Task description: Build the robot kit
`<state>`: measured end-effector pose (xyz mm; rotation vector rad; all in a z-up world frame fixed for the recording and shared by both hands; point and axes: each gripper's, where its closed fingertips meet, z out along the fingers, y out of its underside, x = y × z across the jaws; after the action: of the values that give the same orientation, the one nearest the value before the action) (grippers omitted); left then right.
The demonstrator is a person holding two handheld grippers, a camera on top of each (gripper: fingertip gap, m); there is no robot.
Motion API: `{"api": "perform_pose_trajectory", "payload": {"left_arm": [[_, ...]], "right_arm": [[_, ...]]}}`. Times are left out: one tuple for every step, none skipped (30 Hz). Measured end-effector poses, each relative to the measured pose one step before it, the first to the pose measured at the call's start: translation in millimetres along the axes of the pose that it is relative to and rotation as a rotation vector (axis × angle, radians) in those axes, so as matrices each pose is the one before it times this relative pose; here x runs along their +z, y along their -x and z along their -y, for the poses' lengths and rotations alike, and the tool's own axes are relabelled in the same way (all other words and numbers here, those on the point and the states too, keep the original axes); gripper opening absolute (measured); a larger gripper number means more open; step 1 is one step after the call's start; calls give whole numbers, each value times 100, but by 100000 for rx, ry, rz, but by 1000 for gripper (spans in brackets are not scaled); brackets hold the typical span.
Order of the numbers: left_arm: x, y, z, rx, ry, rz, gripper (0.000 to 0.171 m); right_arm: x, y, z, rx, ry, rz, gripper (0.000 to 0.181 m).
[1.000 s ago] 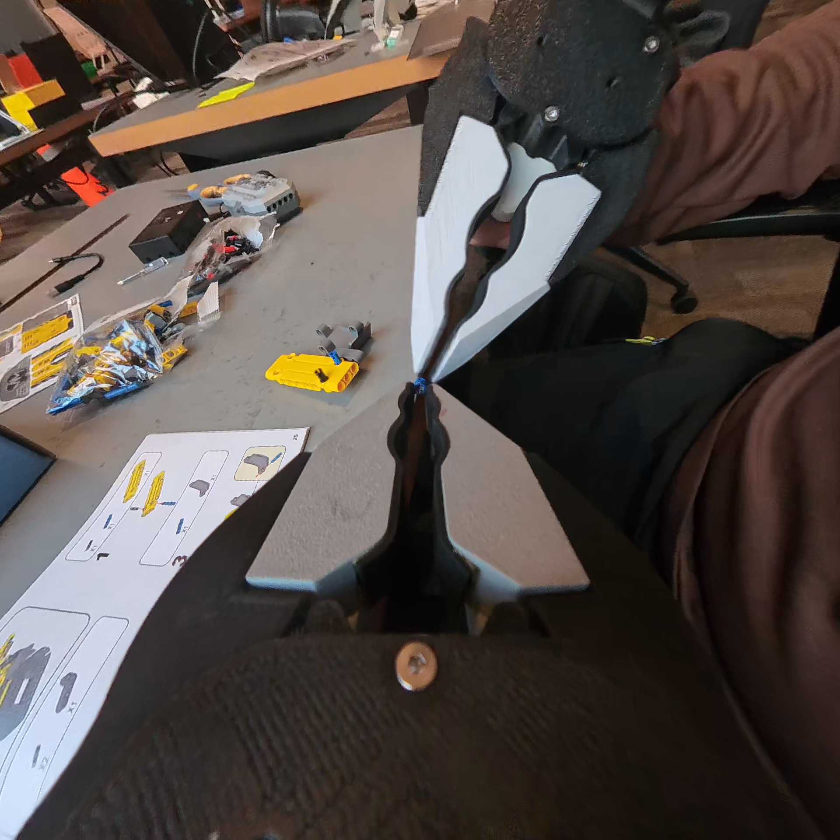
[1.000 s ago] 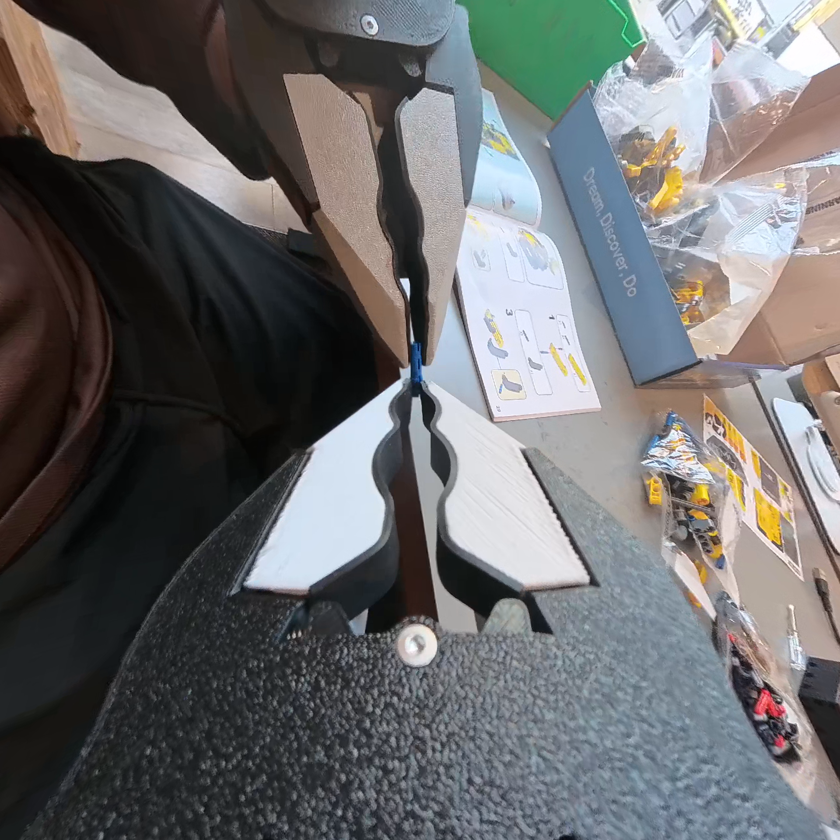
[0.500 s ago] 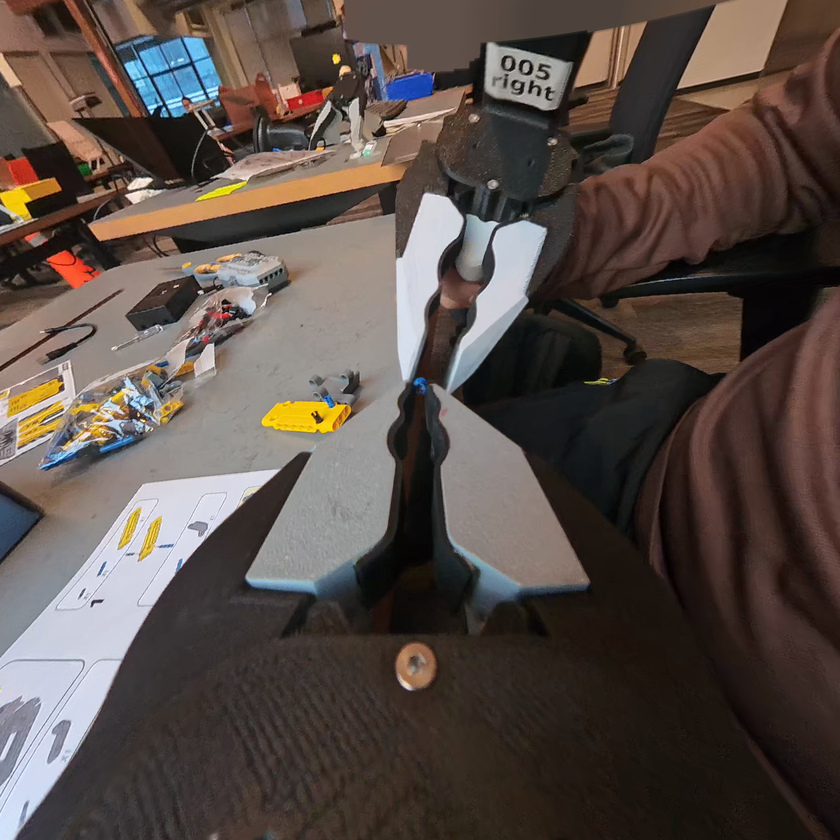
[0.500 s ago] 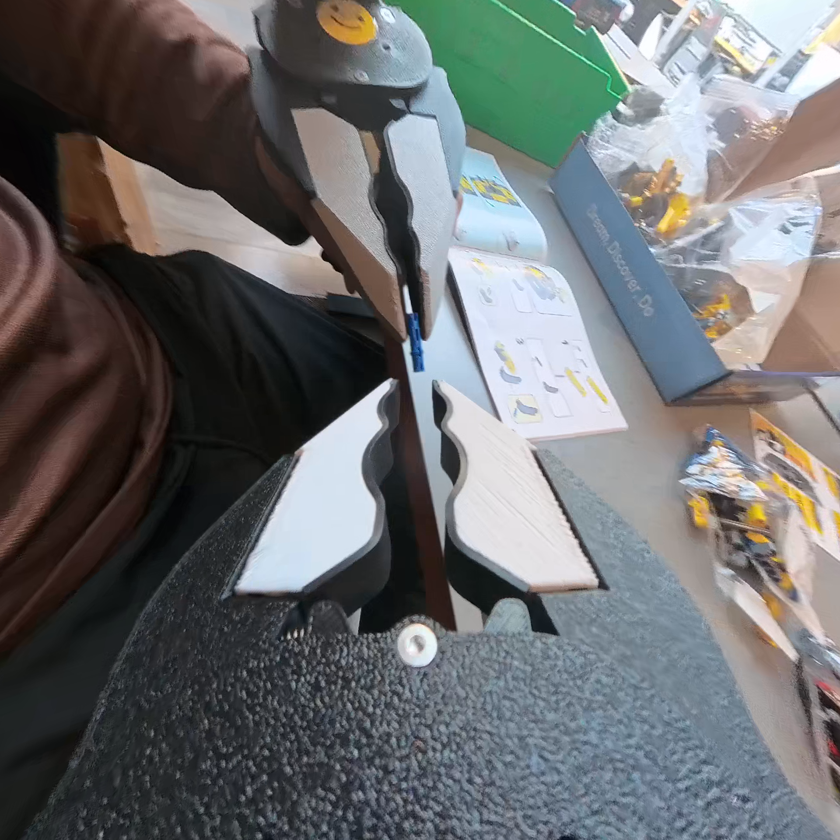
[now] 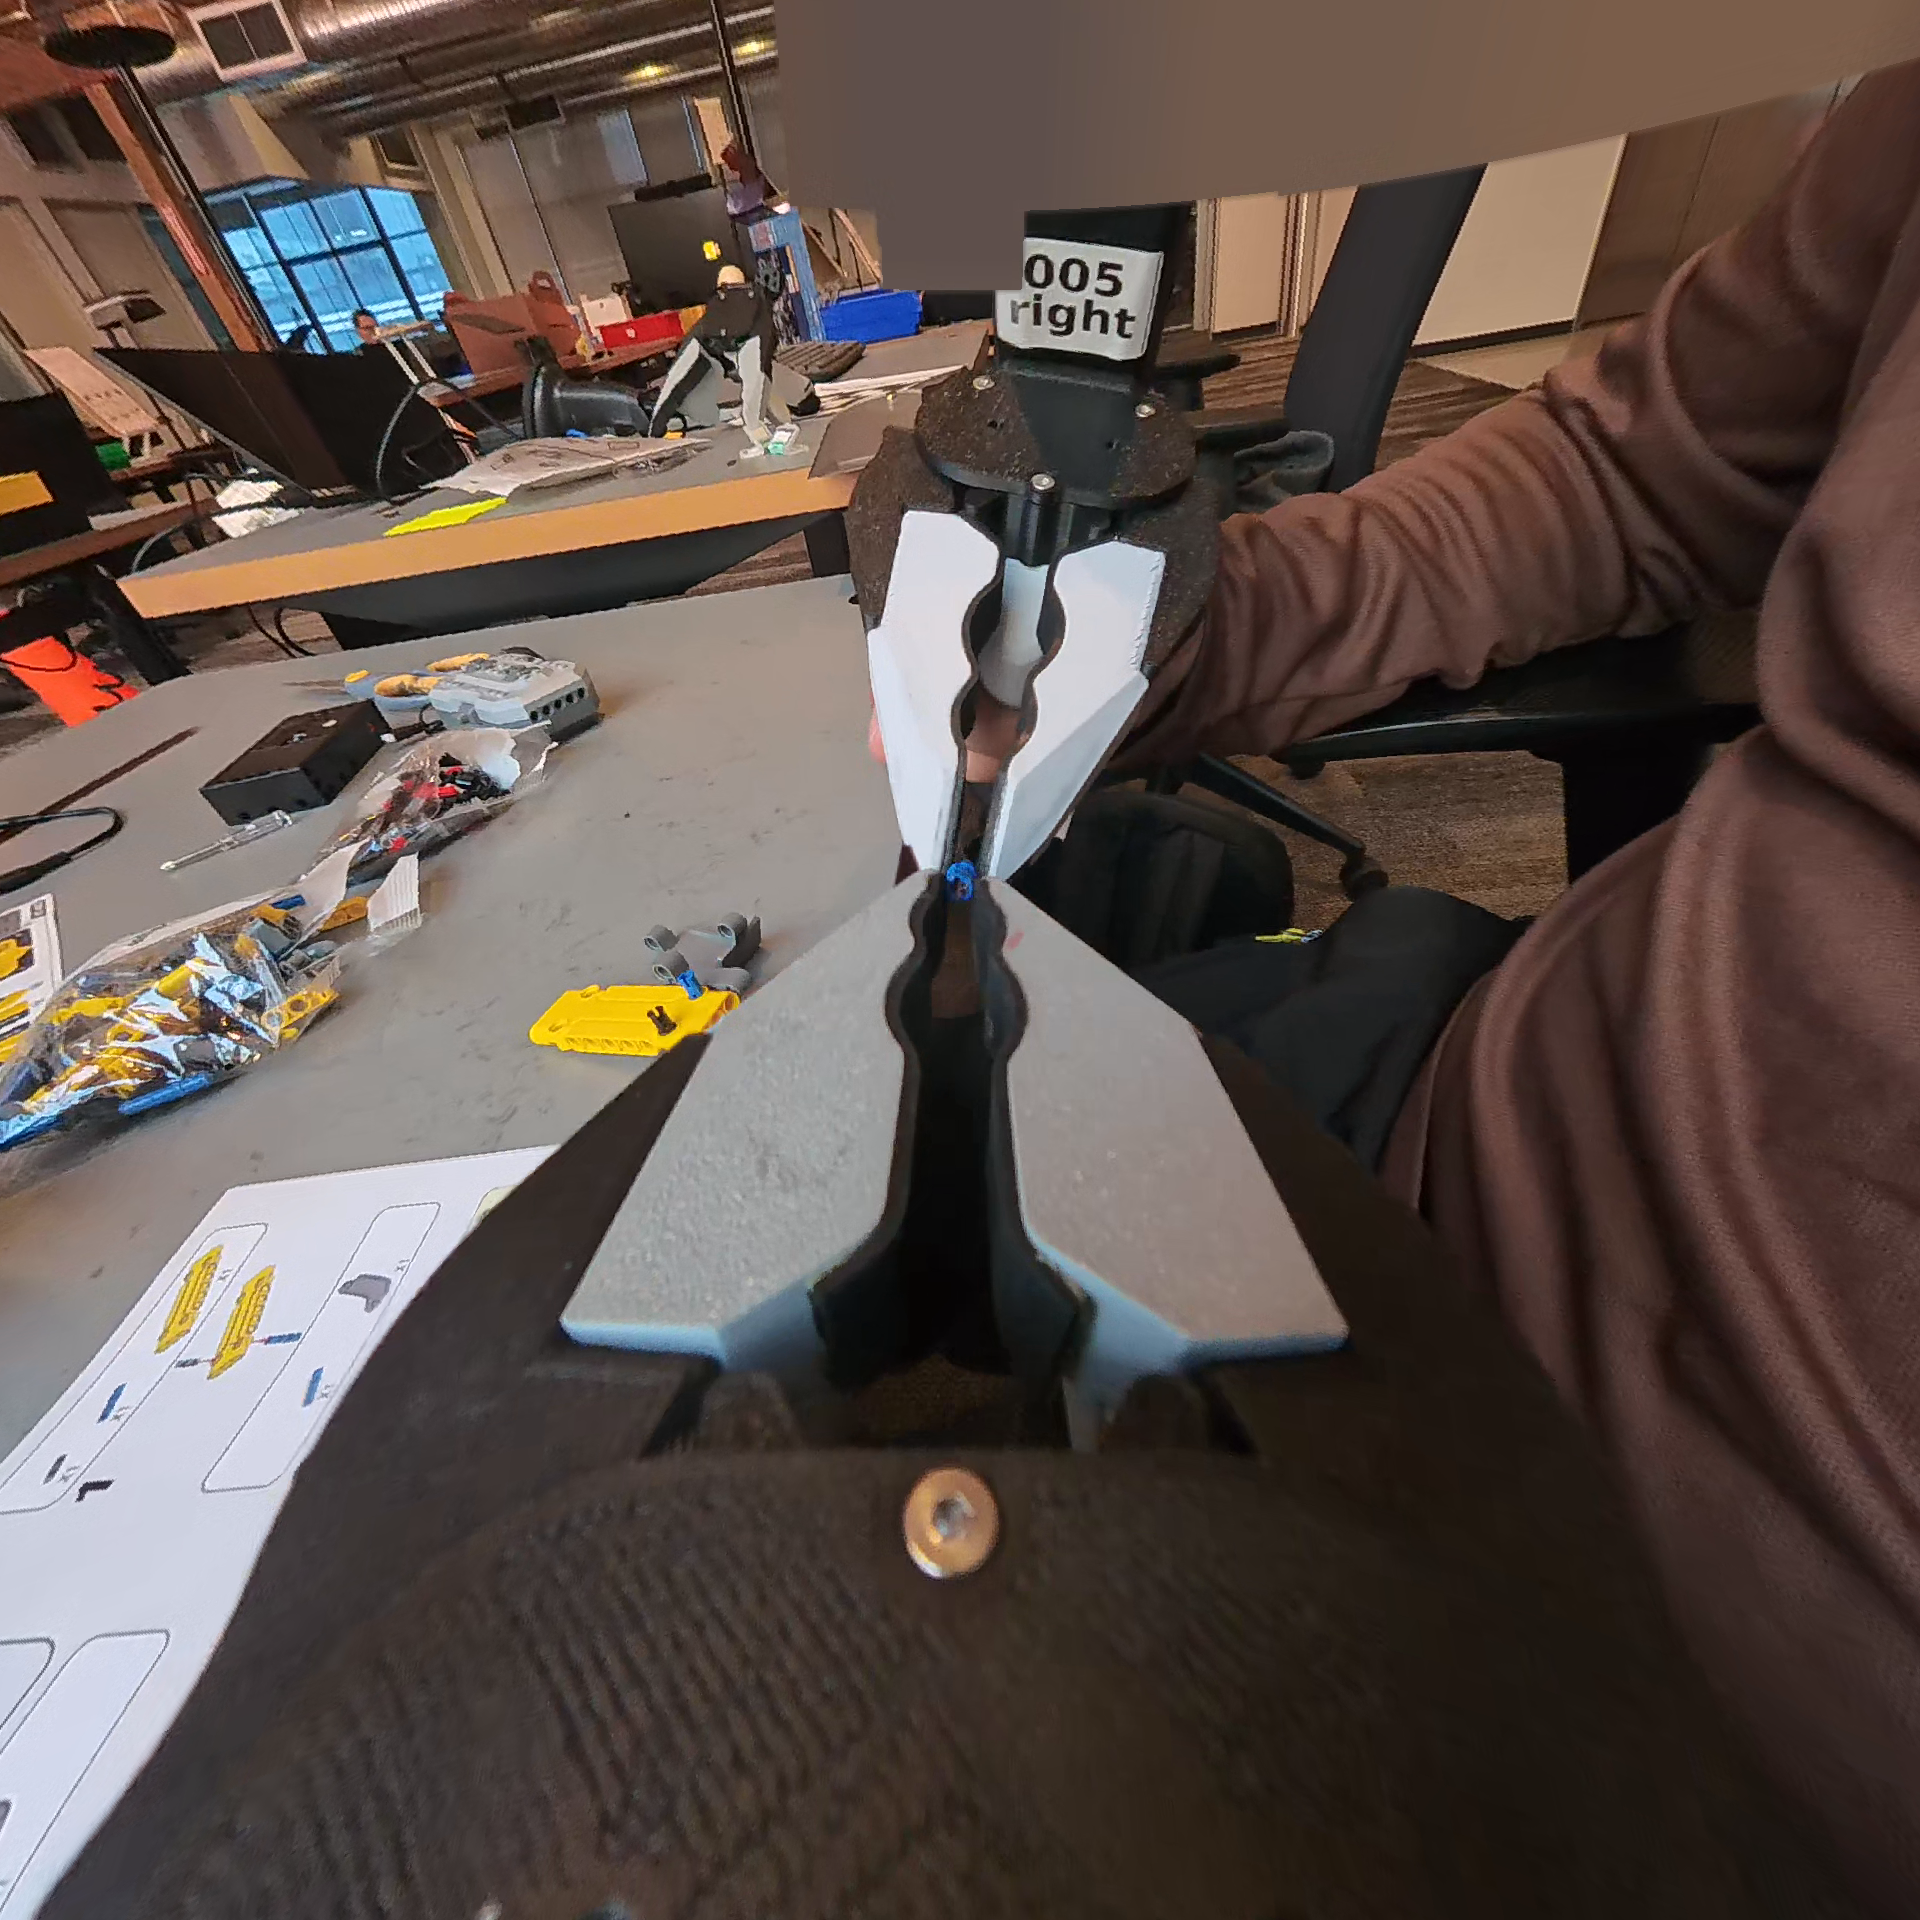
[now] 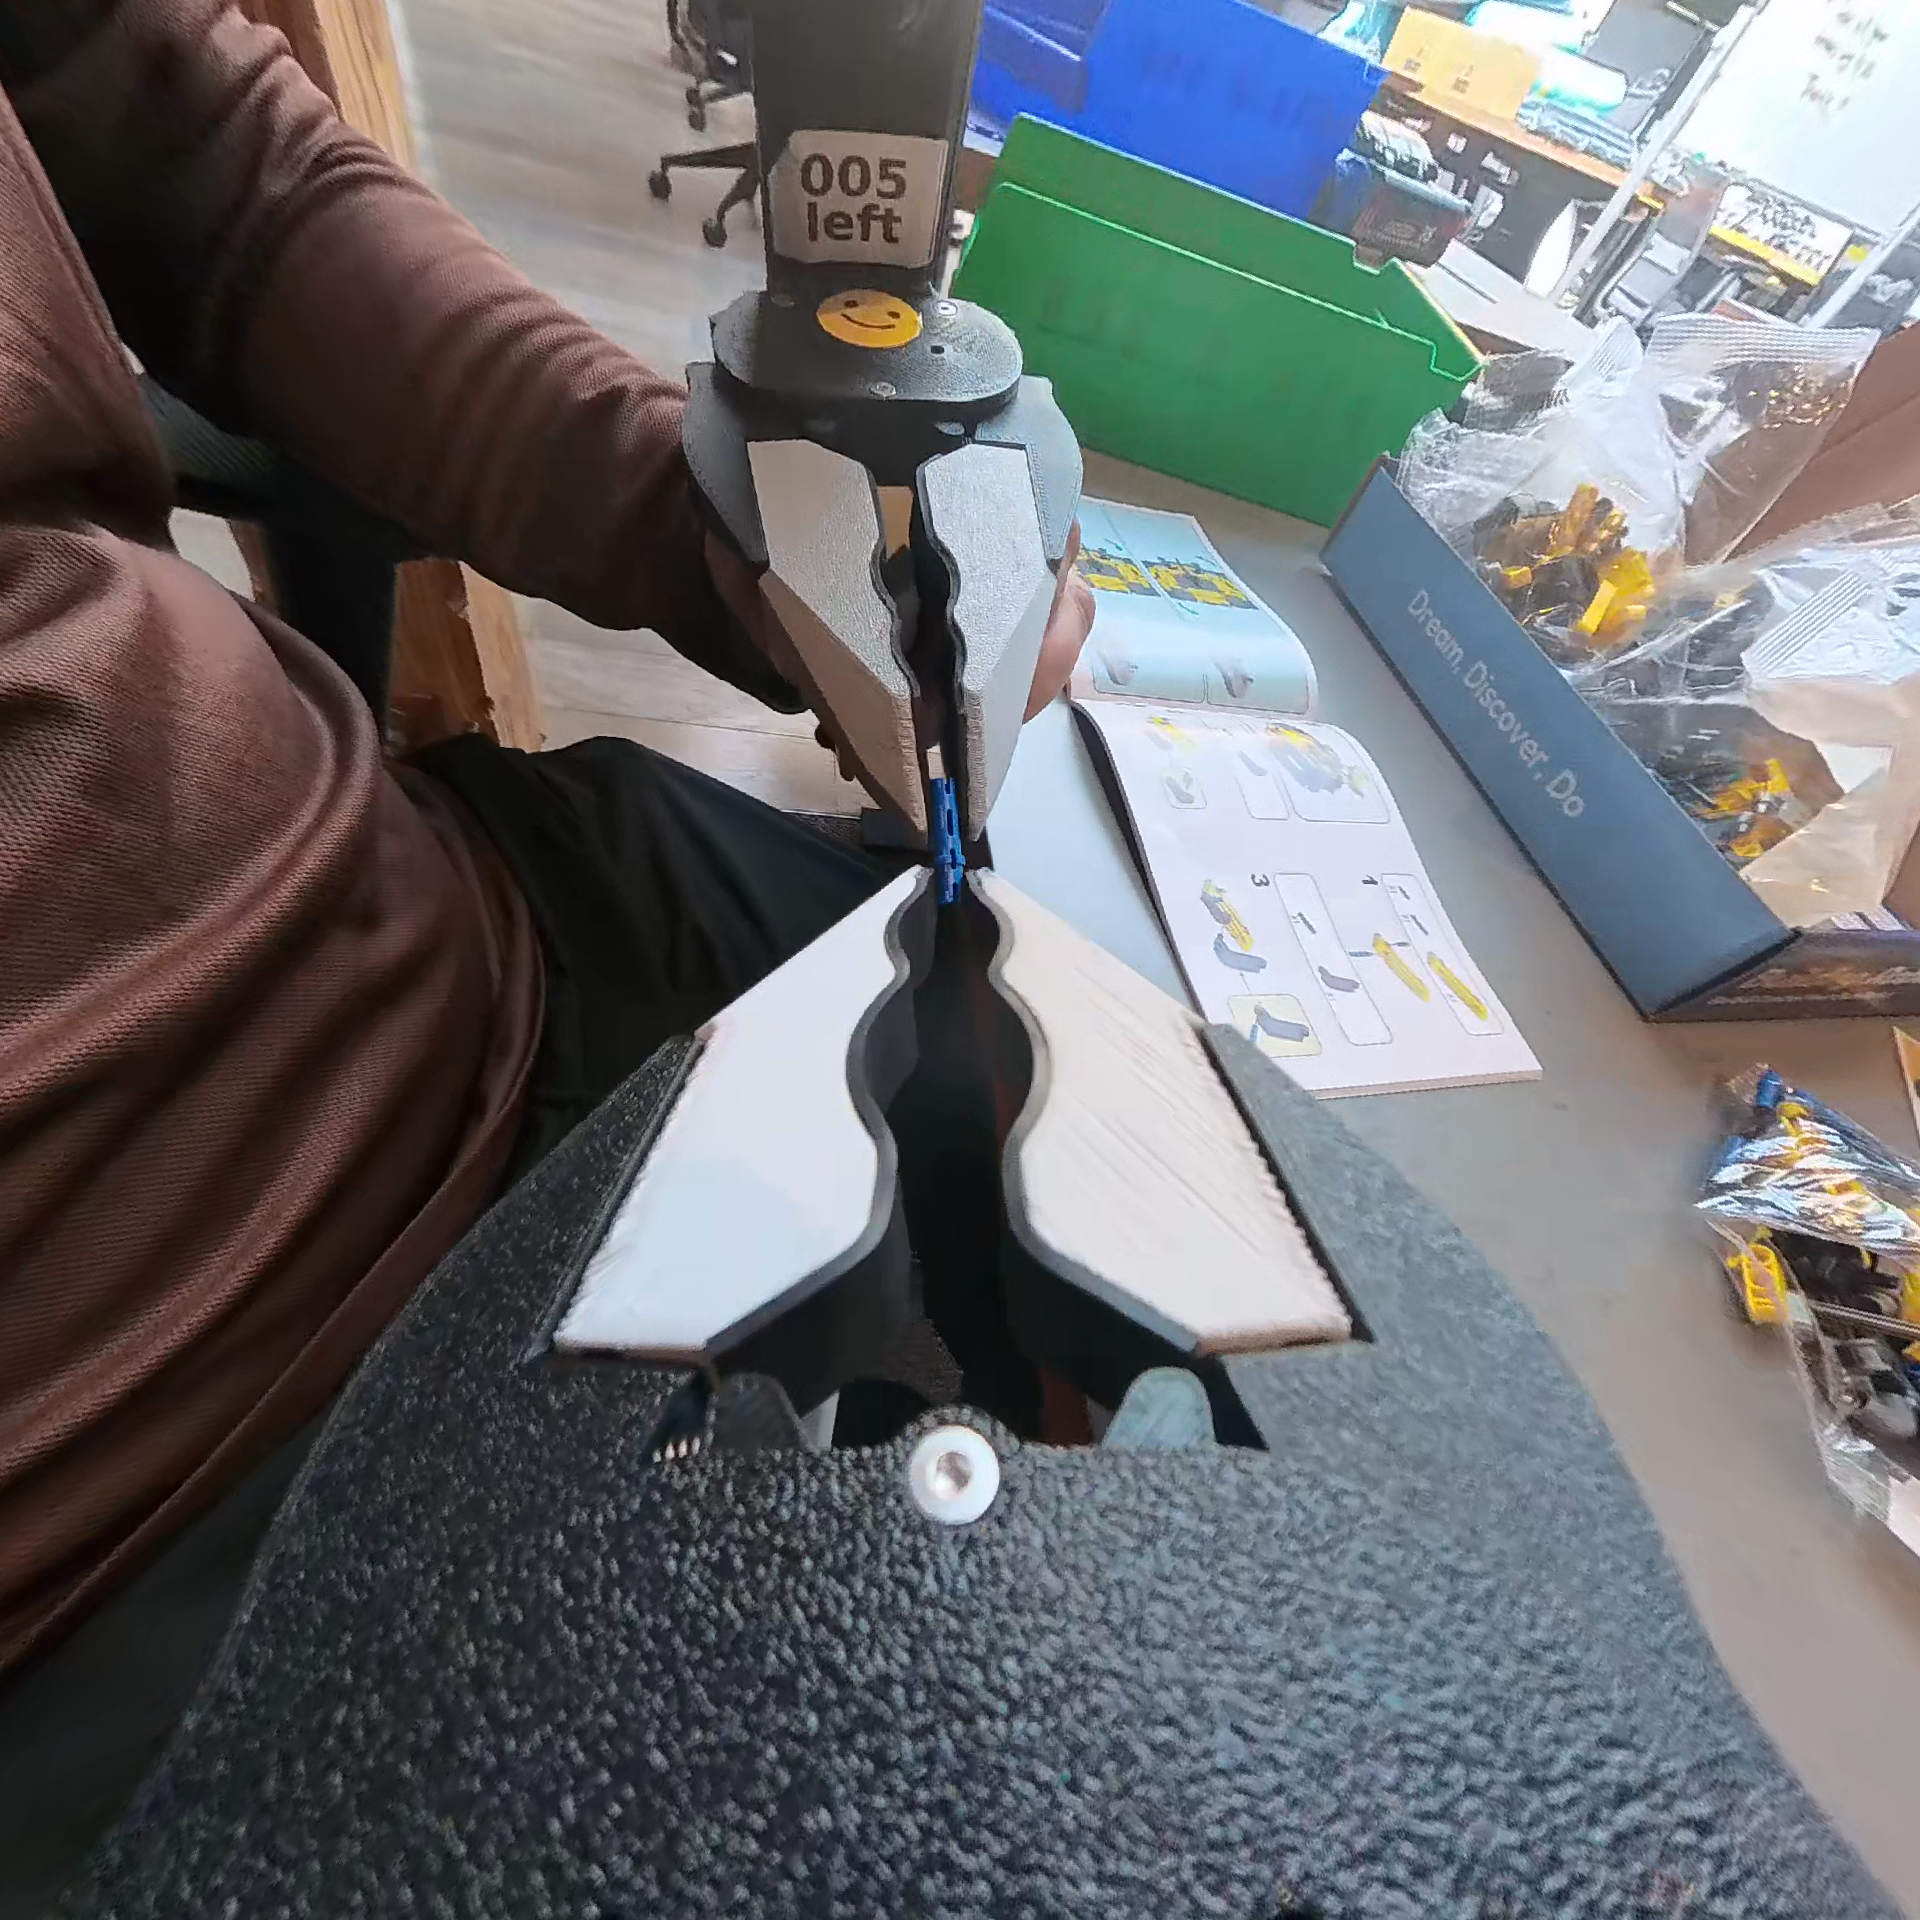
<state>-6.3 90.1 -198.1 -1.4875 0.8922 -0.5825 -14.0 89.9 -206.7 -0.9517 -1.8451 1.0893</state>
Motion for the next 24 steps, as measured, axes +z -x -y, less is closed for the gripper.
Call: {"api": "perform_pose_trajectory", "payload": {"left_arm": [[14,64,-148,-270,644,394,2],[14,167,-245,-83,1225,915,2],[17,193,-304,209,1629,1035,2],[-15,246,-316,329,1515,1228,2],[-40,257,-304,319,1440,1144,3],[-46,225,-259,-54,1188,857,4],[-20,174,-260,-577,1326,306,6],[11,78,-345,-1015,1934,-559,9],[33,61,-443,-1464,2518,-822,11],[27,98,-376,-1578,2099,-553,12],[14,158,-164,-1371,829,91,13],[-26,121,-47,-860,184,97,13],[-14,84,-57,-163,470,151,13],[23,69,-144,685,1140,482,12],[78,16,-215,1647,1509,622,12],[90,-32,-232,1986,1465,699,12],[134,-85,-218,1460,1224,365,11],[151,-157,-195,644,890,-355,11],[126,-136,-152,178,542,-453,11],[78,-116,-87,223,190,-382,10],[11,-28,-27,545,0,22,9],[-14,25,6,717,-75,347,8],[-39,55,24,532,-81,436,7],[-6,18,-11,106,81,78,6]], "right_arm": [[11,-42,-102,139,420,26,6],[24,-123,-155,134,903,-471,6],[54,-146,-228,36,1584,-647,6],[68,-185,-319,-412,2128,-1111,6],[71,-246,-401,-1107,2351,-1823,6],[61,-260,-464,-1517,2650,-1979,6],[82,-223,-461,-1553,2729,-1841,5],[76,-219,-357,-1381,2161,-1811,5],[67,-174,-223,-1392,1598,-1572,5],[60,-105,-207,-1885,1647,-1359,5],[55,-78,-197,-2697,1882,-1526,5],[69,-16,-201,-3394,2050,-1601,5],[83,24,-195,-3583,2228,-1565,5],[95,37,-159,-3235,2220,-1484,5],[91,100,-77,-2622,1723,-935,5],[120,194,22,-1716,938,-107,5],[96,191,54,-851,423,271,5],[78,155,40,-376,177,403,5],[63,124,-14,-29,206,638,5],[29,53,-81,182,357,403,5],[1,-15,-90,79,300,41,5],[-21,-11,-62,-106,201,-38,6],[-24,-8,-22,-159,100,-31,6],[-5,16,25,-129,8,50,6]]}}
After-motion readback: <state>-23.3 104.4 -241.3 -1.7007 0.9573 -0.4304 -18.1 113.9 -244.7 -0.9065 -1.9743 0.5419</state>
